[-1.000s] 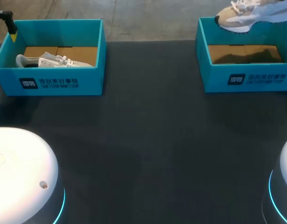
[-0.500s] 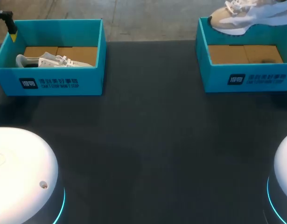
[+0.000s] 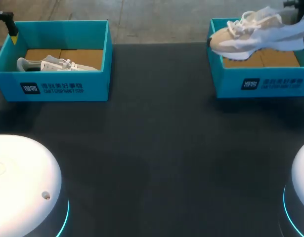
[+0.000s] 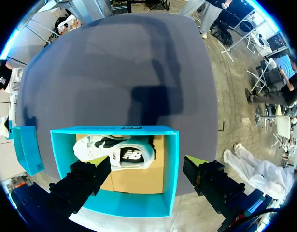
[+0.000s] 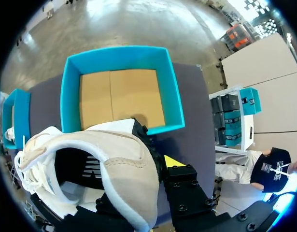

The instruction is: Take the shoe out of the shoebox, open the shoe tongue, remove and reinsert the insole, then place the shoe into the shoebox

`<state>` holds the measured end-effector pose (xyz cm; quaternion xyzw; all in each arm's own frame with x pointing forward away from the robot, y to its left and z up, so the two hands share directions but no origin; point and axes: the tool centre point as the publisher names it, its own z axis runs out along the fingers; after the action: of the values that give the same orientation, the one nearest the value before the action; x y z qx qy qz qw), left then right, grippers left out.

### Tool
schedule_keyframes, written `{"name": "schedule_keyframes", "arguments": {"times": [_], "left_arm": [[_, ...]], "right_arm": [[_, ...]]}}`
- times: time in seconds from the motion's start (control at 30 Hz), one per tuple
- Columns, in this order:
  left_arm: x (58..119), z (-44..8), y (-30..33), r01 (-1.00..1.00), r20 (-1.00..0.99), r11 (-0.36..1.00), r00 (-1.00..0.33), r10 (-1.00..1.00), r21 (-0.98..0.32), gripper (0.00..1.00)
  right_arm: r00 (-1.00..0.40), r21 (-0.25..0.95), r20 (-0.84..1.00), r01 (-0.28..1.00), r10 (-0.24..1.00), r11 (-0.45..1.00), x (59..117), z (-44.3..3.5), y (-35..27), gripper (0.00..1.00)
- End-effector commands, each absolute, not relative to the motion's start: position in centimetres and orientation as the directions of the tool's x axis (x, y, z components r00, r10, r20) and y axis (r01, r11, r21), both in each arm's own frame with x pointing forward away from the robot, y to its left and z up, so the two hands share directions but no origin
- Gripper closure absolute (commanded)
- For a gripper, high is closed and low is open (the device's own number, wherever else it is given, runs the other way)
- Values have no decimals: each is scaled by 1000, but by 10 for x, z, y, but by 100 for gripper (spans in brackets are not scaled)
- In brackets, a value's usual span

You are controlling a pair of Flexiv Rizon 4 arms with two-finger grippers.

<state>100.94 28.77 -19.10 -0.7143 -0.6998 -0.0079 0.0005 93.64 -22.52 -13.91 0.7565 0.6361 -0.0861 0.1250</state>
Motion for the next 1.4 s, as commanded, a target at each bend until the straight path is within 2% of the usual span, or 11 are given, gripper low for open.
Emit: {"name": "schedule_keyframes", "arguments": {"times": [0.03, 0.37, 1.13, 1.4], "left_arm": [[1009, -190, 288, 1000, 15, -22, 22, 1000, 11, 0], [1009, -190, 288, 1000, 15, -22, 22, 1000, 11, 0], [1009, -190, 288, 1000, 15, -22, 22, 1000, 11, 0], [1009, -190, 288, 1000, 15, -22, 22, 1000, 11, 0]], "right_arm": [[187, 239, -283, 964, 941, -119, 888, -146, -206, 100], [238, 255, -239, 951, 941, -176, 851, -156, -181, 100], [238, 255, -239, 951, 941, -176, 851, -156, -181, 100], [205, 235, -321, 963, 925, -132, 829, -170, -136, 100]]}}
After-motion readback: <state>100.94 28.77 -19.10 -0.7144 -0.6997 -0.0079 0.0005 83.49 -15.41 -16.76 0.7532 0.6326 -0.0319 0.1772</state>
